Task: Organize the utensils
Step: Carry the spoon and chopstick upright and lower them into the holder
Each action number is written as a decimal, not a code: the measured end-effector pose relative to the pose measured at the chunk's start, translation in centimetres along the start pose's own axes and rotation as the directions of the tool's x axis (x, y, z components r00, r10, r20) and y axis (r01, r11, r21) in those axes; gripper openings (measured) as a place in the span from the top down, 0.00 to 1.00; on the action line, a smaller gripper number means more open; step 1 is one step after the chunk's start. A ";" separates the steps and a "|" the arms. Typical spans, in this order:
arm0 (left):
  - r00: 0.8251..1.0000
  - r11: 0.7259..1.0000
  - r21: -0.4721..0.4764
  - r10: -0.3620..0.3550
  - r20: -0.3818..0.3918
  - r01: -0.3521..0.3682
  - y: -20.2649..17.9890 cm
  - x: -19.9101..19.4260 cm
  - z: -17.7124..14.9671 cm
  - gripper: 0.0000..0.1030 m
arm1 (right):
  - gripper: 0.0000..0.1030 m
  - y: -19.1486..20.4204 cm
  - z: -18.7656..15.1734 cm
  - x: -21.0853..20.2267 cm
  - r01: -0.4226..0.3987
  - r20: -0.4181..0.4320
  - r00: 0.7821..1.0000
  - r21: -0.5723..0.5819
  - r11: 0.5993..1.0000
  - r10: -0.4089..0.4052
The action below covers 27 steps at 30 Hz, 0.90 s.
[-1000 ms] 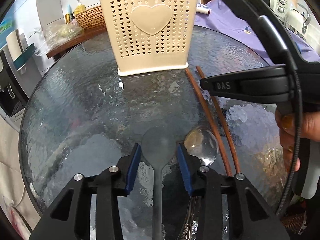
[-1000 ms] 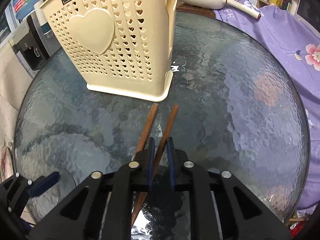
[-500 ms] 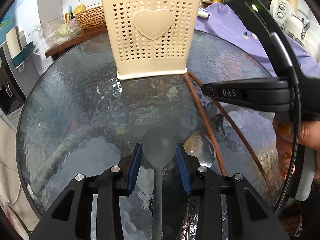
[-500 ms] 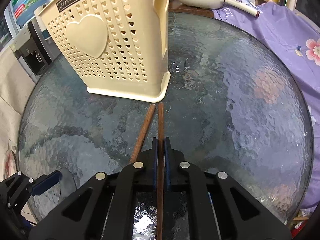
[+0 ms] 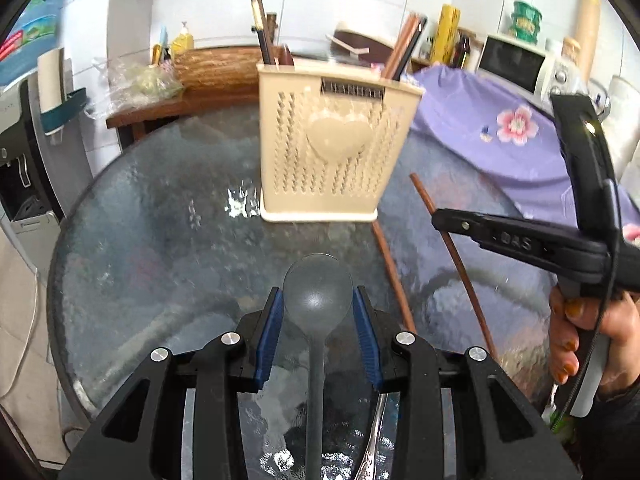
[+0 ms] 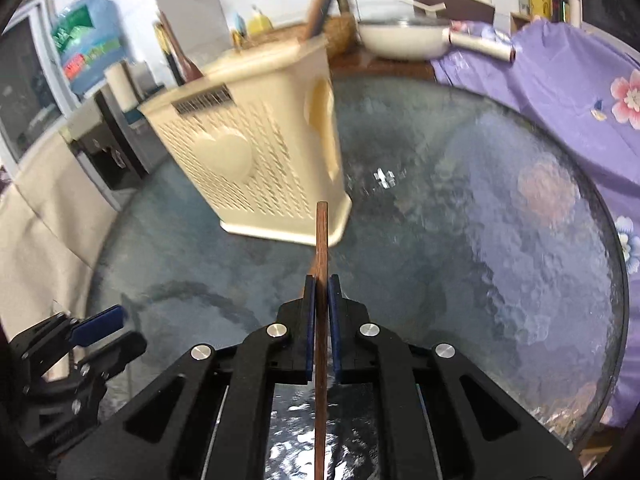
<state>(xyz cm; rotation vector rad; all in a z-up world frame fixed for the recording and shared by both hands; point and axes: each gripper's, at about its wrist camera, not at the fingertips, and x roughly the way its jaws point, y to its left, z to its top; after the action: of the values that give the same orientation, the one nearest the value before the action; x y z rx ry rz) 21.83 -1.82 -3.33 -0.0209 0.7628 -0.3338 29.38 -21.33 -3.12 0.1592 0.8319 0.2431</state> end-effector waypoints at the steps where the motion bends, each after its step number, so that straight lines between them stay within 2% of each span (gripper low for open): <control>1: 1.000 1.000 -0.003 -0.002 0.013 0.002 0.1 -0.3 0.2 0.66 | 0.93 0.2 0.1 -0.7 -0.012 0.021 1.000 -0.008 1.000 0.012; 8: 0.998 1.000 -0.008 -0.005 0.065 0.005 -0.4 -2.0 0.7 0.66 | 0.93 1.2 0.1 -4.5 -0.054 0.096 0.994 -0.055 0.997 0.059; 14: 0.995 0.999 -0.026 -0.020 0.100 0.022 0.2 -3.4 1.3 0.66 | 0.93 1.7 -0.3 -7.4 -0.093 0.127 0.987 -0.074 0.993 0.102; 19: 0.992 0.999 -0.035 -0.020 0.128 0.025 0.4 -4.3 1.8 0.66 | 0.93 1.7 -0.1 -9.5 -0.099 0.175 0.978 -0.097 0.990 0.115; 27: 0.988 0.998 -0.041 -0.031 0.149 0.037 0.4 -5.1 2.5 0.66 | 0.93 1.9 0.2 -10.8 -0.102 0.196 0.973 -0.110 0.989 0.122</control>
<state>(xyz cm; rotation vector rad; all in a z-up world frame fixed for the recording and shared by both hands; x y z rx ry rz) 20.24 -0.18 1.85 -0.0985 0.6227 -0.3440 22.27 -22.52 5.12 0.1358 0.6074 0.3678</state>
